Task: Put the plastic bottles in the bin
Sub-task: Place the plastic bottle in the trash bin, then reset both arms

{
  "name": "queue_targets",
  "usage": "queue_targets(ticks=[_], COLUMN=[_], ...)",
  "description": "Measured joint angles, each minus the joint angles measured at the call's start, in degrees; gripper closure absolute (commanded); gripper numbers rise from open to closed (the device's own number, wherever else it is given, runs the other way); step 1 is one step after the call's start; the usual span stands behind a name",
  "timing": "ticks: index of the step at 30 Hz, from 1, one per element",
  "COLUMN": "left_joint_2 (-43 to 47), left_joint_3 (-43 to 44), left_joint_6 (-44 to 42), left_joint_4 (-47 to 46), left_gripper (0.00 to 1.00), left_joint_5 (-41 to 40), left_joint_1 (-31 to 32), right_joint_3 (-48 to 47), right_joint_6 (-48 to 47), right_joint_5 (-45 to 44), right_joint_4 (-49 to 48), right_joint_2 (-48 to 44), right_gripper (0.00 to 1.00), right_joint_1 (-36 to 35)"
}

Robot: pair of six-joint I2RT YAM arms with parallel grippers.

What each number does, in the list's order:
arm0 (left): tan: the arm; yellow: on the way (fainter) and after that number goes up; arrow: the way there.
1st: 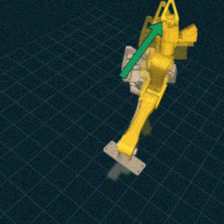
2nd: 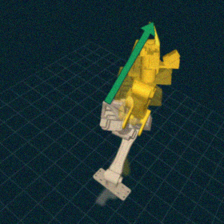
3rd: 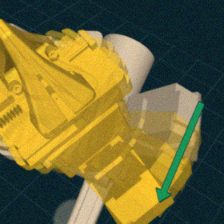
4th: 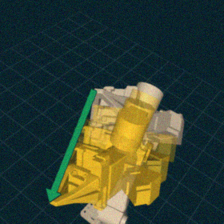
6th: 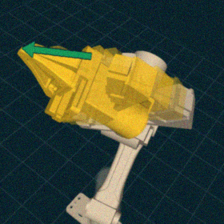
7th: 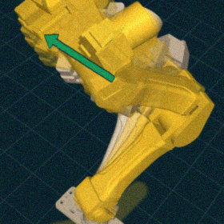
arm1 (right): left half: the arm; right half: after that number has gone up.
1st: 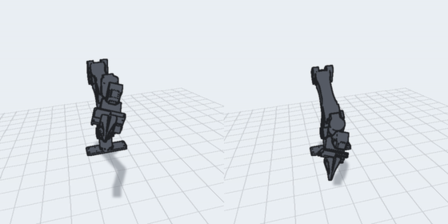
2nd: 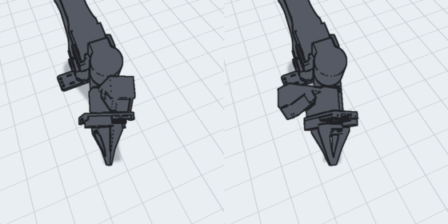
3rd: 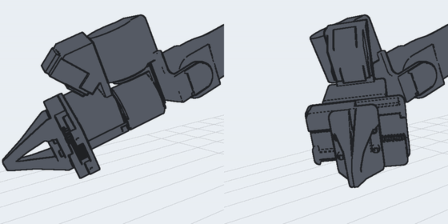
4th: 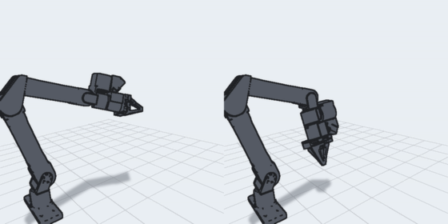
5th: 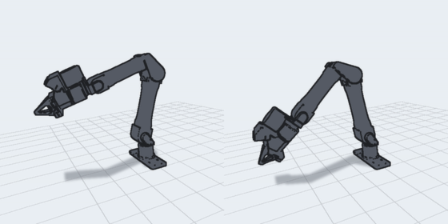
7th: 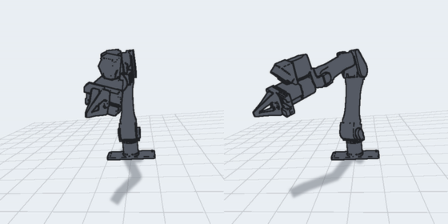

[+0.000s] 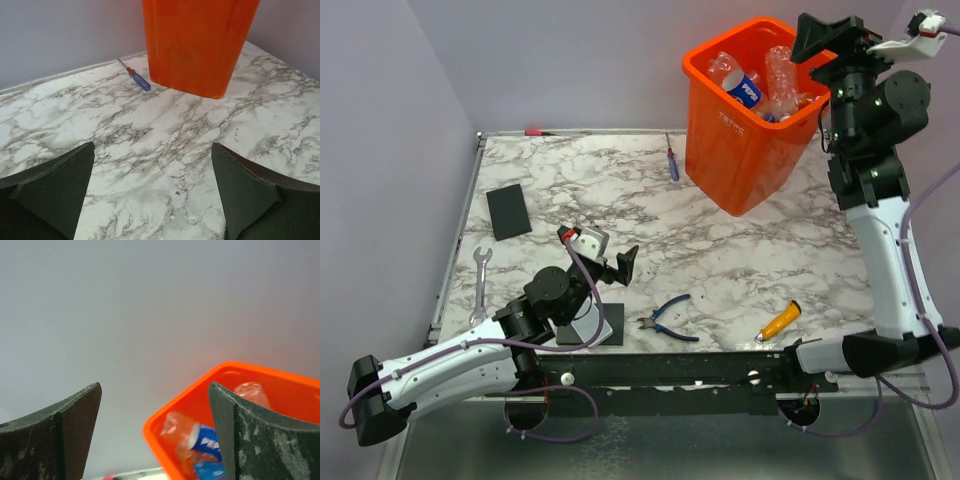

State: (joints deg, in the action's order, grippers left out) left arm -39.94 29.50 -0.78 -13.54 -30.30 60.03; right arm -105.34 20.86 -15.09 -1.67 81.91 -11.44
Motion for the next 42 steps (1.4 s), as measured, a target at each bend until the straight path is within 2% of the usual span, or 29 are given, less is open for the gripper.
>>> queue_targets(ticks=[7, 8, 9, 10, 14, 17, 22, 27, 32, 35, 38, 42], left_joint_2=[-0.07, -0.07, -0.07, -0.09, -0.9, -2.32, -2.86, -1.51, -2.05, -3.69, -7.08, -14.8], left_joint_3=[0.17, 0.17, 0.17, 0.17, 0.17, 0.17, -0.02, -3.54, -5.57, -6.05, -6.36, -6.36], left_joint_6=[1.64, 1.64, 1.62, 1.6, 0.63, 0.55, 1.2, 1.86, 7.34, 10.29, 12.28, 13.77], left_joint_4=[0.39, 0.37, 0.35, 0.35, -0.37, -0.63, -0.42, -0.87, 1.01, 0.7, 0.37, 0.22], left_gripper=[0.01, 0.01, 0.01, 0.01, 0.01, 0.01, 0.01, 0.01, 0.01, 0.01, 0.01, 0.01], left_joint_5=[-0.98, -1.64, -2.34, -2.91, -7.54, -10.45, -13.16, -13.79, -18.4, -19.69, -19.63, -17.59], left_joint_1=[0.02, 0.07, 0.11, 0.11, 0.92, 1.88, 2.25, 2.25, 1.79, -2.34, -7.78, -16.39], right_joint_3=[11.67, 13.57, 15.76, 18.03, 30.27, 40.09, 53.92, 60.96, 61.22, 62.71, 69.29, 80.39], right_joint_6=[0.94, 1.16, 1.36, 1.55, 2.29, 4.13, 10.97, 14.45, 17.66, 17.53, 13.29, 4.63], right_joint_5=[14.05, 16.39, 18.78, 20.83, 26.43, 27.39, 19.45, 9.44, 0.11, -5.27, -11.1, -16.13], right_joint_4=[3.1, 3.61, 3.89, 4.55, 6.51, 9.55, 14.97, 15.15, 19.28, 21.4, 18.16, 8.26], right_joint_2=[-17.62, -19.61, -21.66, -23.69, -30.95, -35.6, -45.31, -54.51, -51.28, -46.62, -43.28, -41.48], right_gripper=[0.13, 0.12, 0.03, 0.01, 0.0, 0.0, 0.0, 0.0, 0.0, 0.0, 0.0, 0.0], right_joint_1=[-5.55, -5.75, -5.95, -6.14, -6.88, -7.06, -7.21, -7.19, -7.21, -7.21, -7.21, -7.21])
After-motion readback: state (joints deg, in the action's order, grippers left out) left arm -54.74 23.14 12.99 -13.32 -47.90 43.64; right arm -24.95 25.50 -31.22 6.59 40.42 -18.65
